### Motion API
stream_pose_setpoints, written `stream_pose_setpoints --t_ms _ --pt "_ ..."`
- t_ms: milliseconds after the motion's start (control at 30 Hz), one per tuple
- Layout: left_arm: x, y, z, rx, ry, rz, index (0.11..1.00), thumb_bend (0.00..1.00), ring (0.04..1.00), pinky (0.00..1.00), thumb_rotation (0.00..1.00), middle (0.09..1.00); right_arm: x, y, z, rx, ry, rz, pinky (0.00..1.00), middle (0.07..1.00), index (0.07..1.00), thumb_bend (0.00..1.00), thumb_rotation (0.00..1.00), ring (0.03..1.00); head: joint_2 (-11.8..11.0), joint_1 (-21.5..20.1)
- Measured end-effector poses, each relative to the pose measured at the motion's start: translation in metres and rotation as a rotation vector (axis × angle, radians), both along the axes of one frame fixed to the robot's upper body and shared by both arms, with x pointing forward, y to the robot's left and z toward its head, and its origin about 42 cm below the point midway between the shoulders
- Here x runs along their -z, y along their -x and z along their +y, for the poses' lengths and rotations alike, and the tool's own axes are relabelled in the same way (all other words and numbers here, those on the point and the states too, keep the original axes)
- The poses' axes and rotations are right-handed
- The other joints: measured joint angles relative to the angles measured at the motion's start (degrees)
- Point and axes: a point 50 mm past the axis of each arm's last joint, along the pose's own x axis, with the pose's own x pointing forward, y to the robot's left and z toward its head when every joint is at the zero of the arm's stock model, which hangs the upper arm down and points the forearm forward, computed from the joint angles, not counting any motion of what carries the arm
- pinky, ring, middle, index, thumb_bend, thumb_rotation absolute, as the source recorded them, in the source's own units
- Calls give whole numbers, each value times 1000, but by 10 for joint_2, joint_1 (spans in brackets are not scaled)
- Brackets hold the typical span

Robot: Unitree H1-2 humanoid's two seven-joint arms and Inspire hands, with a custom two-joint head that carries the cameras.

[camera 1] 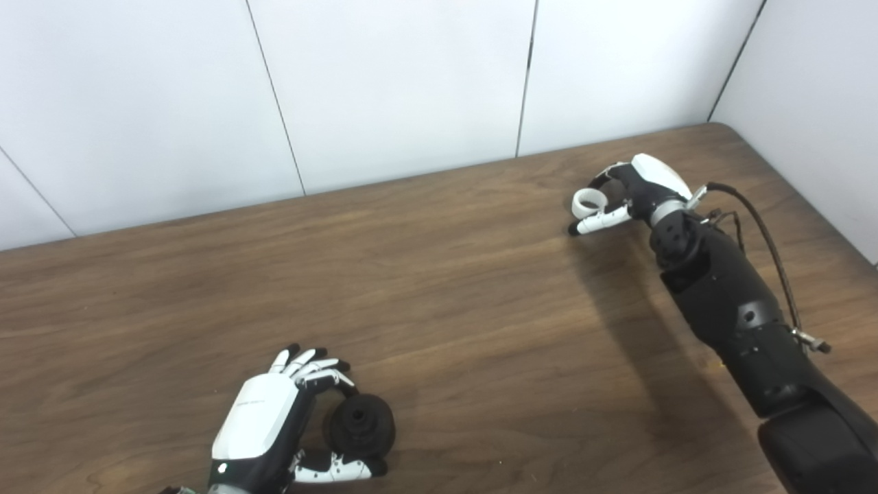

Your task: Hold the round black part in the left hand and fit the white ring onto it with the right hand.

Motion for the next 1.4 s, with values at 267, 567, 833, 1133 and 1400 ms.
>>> stream_pose_setpoints --t_ms 267,567,833,1133,1400 --pt "0 0 0 0 -1 0 483 524 915 1000 53 791 1 0 0 2 3 0 912 931 695 747 303 989 0 0" --pt "-2 0 0 1 -4 3 483 524 913 1000 54 788 1 0 0 3 18 1 903 929 654 747 296 993 3 2" --pt "-2 0 0 5 -7 3 483 524 916 1000 53 791 2 0 1 9 -9 -15 930 904 496 532 154 999 4 2" --pt "-3 0 0 8 -9 7 483 524 915 1000 53 788 5 2 3 9 -20 -71 886 839 486 520 131 951 4 3" --pt "-3 0 0 10 -10 4 483 524 915 1000 53 785 7 7 4 -3 -17 -97 859 833 487 521 132 940 6 2"
